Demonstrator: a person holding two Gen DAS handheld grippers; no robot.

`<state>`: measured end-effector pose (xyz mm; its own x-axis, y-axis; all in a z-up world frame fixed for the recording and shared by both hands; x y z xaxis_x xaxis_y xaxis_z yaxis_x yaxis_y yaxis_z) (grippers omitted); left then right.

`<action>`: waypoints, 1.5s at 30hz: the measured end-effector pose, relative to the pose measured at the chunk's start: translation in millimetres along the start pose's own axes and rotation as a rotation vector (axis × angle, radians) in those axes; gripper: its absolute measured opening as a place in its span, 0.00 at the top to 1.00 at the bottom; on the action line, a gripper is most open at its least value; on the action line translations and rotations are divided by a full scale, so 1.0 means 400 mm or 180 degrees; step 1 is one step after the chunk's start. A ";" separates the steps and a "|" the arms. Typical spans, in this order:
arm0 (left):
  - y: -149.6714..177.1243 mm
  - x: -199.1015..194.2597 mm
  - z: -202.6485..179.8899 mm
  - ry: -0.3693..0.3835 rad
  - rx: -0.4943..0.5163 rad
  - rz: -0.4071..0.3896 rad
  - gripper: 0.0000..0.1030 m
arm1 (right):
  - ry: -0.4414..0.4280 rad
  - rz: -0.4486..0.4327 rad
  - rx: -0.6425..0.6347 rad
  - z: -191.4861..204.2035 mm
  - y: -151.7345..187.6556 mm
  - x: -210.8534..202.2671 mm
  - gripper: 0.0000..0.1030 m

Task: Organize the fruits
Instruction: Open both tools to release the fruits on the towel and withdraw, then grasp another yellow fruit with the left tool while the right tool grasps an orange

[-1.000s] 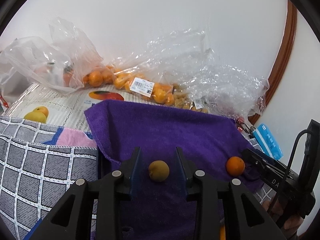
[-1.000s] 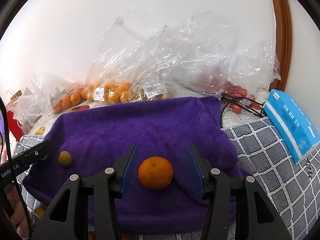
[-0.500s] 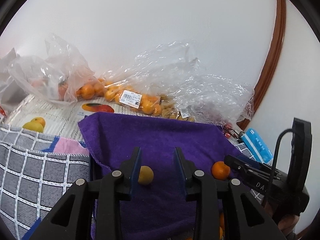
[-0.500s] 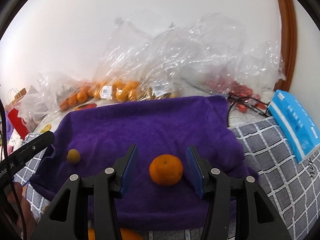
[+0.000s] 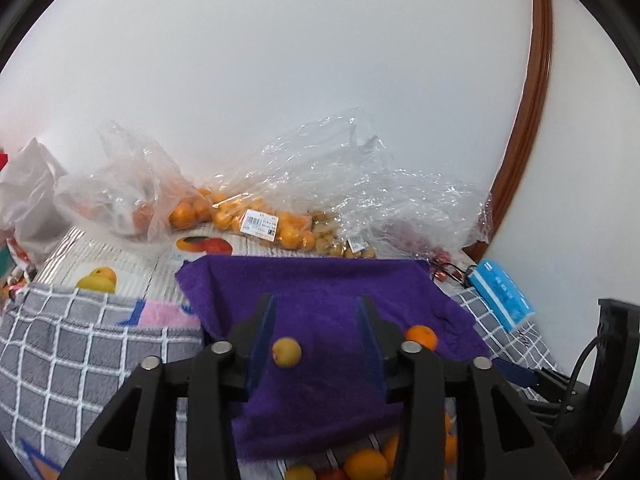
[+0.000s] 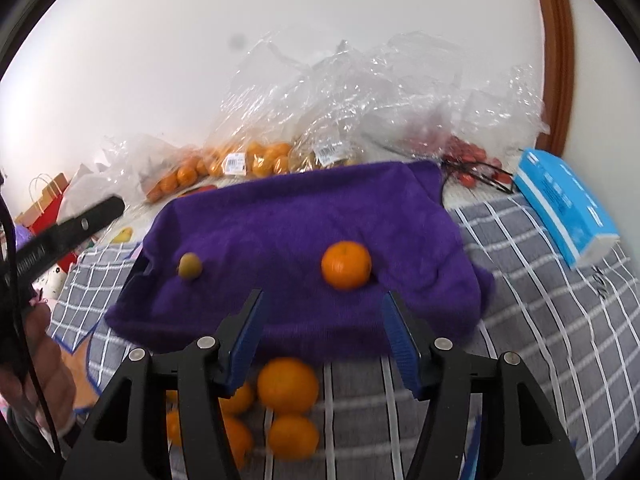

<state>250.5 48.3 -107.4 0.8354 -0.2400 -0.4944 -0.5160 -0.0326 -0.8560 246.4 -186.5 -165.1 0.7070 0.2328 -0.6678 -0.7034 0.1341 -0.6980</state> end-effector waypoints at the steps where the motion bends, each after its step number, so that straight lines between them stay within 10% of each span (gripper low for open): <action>1: 0.005 -0.010 -0.003 0.0010 0.0009 0.0021 0.57 | 0.0008 -0.0008 -0.0006 0.000 0.012 -0.013 0.42; 22: 0.320 -0.107 0.096 -0.0619 -0.0032 0.0873 0.56 | -0.0063 0.0187 -0.0071 0.003 0.181 -0.062 0.43; 45: 0.366 -0.104 0.119 -0.0312 -0.0375 0.0890 0.59 | -0.0004 0.0430 -0.0058 -0.042 0.186 0.018 0.69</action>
<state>149.1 99.7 -219.3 0.6693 -0.1609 -0.7253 -0.7419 -0.0922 -0.6642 200.5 -191.0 -226.3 0.6059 0.2488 -0.7556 -0.7907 0.0838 -0.6064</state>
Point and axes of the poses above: each gripper's, at about its wrist camera, not at the fingertips, and x roughly the way its jaws point, z to its left, y to its underside, the point moved 6 cm from there along x, roughly the way its jaws point, and after that the axes turned 8 degrees about x, right-handed, at the moved point
